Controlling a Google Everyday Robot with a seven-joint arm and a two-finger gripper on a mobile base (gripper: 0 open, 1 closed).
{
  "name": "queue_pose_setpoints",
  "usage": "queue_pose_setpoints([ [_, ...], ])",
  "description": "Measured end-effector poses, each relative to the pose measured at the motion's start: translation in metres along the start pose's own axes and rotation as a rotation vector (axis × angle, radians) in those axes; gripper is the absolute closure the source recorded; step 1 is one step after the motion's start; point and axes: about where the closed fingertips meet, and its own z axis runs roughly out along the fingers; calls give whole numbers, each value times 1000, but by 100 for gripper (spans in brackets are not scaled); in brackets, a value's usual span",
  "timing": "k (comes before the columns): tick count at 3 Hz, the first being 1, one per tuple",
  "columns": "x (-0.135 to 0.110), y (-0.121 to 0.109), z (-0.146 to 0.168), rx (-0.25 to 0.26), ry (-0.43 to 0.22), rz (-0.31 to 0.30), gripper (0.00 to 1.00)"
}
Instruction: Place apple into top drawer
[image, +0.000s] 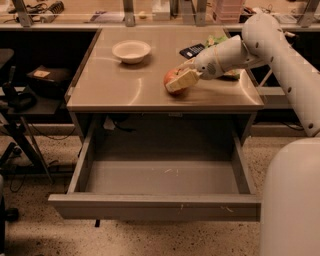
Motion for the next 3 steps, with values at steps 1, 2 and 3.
queue_pose_setpoints([
  [1,0,0,0,0,0,0,88],
  [2,-1,18,-8,12,-13,-16,100],
  [3,-43,63,-62,140,-95,-138,100],
])
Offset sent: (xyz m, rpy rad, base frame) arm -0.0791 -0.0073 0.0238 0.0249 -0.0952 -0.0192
